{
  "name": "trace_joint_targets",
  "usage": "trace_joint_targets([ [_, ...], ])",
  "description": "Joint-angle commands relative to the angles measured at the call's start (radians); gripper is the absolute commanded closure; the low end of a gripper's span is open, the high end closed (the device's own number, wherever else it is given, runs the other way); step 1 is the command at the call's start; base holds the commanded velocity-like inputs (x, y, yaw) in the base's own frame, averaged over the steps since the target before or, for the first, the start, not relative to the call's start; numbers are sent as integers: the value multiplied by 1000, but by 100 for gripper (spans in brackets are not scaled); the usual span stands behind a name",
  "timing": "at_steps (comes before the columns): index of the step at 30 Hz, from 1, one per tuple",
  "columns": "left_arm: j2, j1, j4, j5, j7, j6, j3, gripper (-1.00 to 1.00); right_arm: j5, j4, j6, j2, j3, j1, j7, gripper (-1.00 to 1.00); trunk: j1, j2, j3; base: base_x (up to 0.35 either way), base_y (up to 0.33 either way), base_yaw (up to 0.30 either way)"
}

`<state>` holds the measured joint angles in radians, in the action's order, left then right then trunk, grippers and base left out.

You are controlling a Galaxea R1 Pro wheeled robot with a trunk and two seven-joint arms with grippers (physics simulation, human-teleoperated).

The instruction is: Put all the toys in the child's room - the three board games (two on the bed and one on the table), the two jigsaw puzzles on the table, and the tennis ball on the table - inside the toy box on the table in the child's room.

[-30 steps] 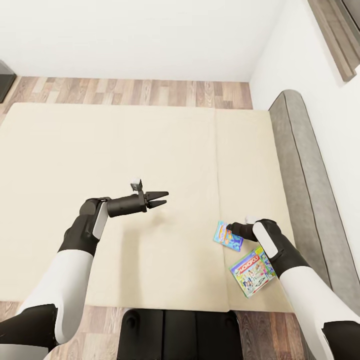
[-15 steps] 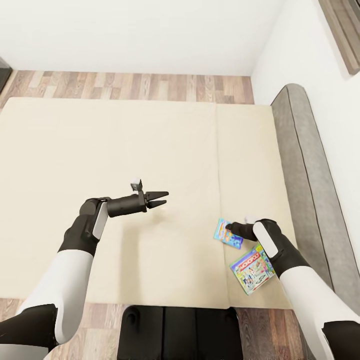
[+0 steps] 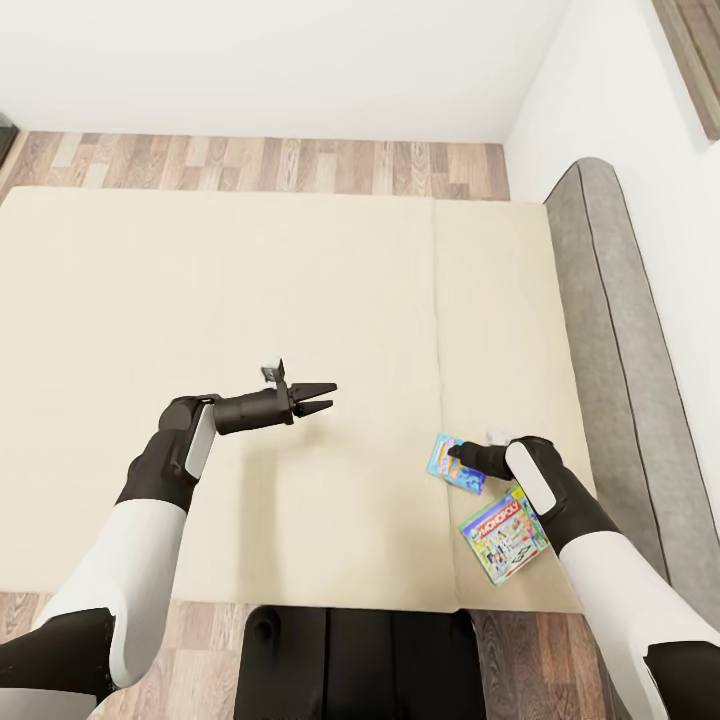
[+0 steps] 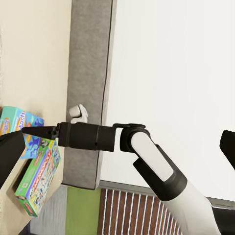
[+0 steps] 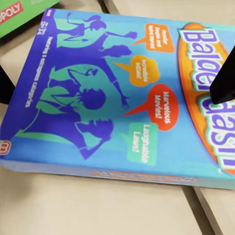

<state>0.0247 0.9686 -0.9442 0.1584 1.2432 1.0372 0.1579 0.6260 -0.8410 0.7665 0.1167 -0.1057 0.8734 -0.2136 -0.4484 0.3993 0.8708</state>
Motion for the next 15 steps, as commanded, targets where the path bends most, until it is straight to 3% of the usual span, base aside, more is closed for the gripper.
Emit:
trace_joint_targets([
  [1,1,1,1,-2,3,6,2,-100,6,8,-1,1,-2,-1,-3,-100,-2,1,2,0,0,0],
  [15,1,1,1,-2,2,6,2,-100,4,8,-1,1,-2,-1,-3,-100,-2,1,11,0,0,0],
])
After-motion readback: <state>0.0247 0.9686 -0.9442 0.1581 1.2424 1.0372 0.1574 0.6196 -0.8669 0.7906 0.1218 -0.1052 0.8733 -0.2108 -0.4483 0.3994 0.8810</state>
